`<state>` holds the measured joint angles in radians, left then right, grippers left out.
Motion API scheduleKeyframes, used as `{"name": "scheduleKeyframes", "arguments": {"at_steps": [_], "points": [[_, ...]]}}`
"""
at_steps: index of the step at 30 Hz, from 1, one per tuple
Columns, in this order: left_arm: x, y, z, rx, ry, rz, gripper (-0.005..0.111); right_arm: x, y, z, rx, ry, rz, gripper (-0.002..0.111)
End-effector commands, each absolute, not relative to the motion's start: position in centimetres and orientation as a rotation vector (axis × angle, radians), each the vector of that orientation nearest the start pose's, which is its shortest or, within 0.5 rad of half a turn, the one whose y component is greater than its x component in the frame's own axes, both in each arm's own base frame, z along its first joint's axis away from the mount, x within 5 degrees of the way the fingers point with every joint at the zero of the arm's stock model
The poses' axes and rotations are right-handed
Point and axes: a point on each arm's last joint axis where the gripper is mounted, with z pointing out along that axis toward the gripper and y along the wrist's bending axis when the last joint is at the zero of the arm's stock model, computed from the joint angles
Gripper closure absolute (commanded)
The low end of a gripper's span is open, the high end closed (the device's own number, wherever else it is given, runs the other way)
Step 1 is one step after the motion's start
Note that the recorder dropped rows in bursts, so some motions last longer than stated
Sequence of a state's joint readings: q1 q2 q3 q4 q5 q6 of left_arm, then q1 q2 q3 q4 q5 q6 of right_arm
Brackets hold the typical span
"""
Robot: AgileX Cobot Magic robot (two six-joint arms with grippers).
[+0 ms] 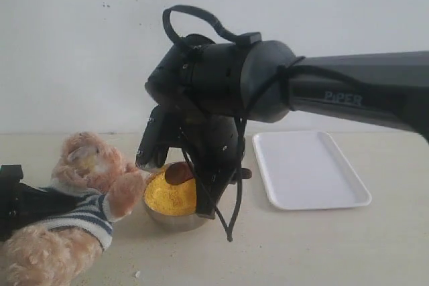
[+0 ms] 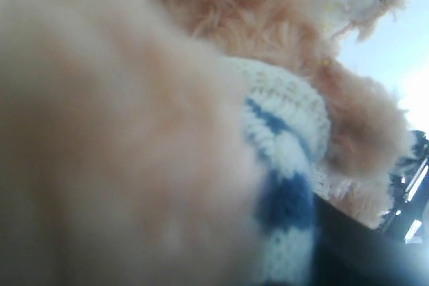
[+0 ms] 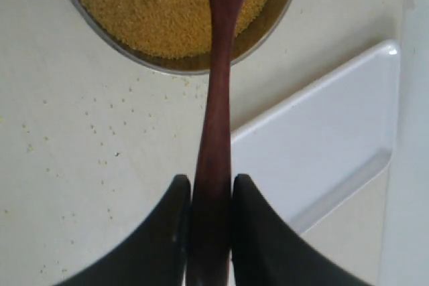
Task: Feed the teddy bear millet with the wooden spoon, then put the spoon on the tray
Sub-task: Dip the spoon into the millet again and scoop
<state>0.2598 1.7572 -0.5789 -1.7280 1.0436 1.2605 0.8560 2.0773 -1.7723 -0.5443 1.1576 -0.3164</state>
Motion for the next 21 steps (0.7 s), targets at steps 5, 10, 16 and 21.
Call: {"name": "scheduleKeyframes", "arguments": {"at_steps": [5,10,16,21], "points": [[27.04,-0.95,15.0,-0.512,2.202,-1.416,0.103,32.68,30.8,22.13,-1.679,2.197,-0.689,0.109],[27.04,-0.95,15.0,-0.512,2.202,-1.416,0.103,32.21,31.11,21.81,-1.674,2.252,-0.594,0.109],[27.04,-0.95,15.0,-0.507,2.202,-1.414,0.103,31.82,31.48,21.57,-1.668,2.29,-0.502,0.109],[27.04,-0.94,14.99,-0.508,2.203,-1.412,0.103,31.79,31.44,21.73,-1.629,2.31,-0.494,0.109]]}}
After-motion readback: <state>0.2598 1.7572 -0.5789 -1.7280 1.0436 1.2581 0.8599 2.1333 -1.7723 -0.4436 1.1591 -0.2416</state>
